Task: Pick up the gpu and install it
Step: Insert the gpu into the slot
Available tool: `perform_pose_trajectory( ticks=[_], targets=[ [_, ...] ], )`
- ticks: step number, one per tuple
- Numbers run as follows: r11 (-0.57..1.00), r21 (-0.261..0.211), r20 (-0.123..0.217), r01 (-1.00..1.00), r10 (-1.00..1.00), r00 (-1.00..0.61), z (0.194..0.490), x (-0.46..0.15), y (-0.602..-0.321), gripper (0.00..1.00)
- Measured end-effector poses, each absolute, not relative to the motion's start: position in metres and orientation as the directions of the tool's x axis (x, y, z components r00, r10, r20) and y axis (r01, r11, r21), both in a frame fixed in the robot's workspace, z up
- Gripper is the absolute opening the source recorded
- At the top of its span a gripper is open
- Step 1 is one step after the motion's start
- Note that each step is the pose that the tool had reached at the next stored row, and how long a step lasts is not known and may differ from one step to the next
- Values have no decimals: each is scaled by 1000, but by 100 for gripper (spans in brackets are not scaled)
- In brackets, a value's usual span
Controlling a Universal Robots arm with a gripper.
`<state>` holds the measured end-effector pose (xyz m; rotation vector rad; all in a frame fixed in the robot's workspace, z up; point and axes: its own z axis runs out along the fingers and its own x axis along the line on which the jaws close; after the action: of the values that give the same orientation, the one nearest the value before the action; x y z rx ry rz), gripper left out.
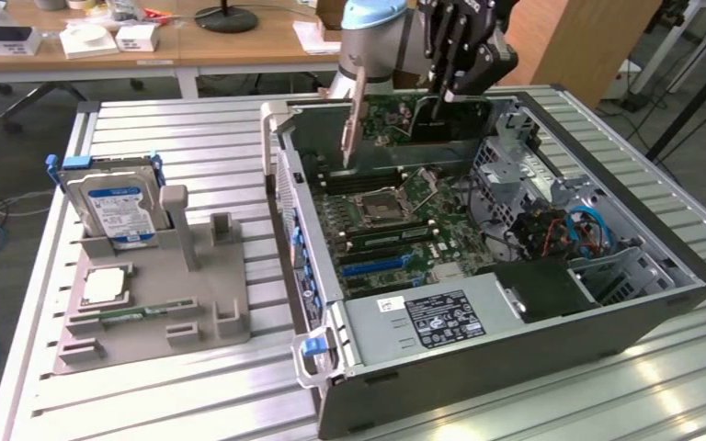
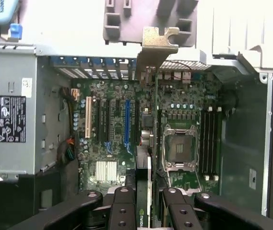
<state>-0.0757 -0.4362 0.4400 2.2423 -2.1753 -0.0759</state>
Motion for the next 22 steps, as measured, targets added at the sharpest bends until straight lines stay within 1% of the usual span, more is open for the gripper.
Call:
perform_pose_trajectory(
  ticks=[6,10,19,22],
  targets=[
    [-128,46,-23,-991,-992,127,440,-76,-436,26],
    [-134,46,-23,-990,-991,133,440,-76,-436,26],
    [-3,46,-23,-999,-1000,2,438,-76,-436,26],
    [13,46,-23,-999,-1000,-14,438,-76,-436,26]
  ],
)
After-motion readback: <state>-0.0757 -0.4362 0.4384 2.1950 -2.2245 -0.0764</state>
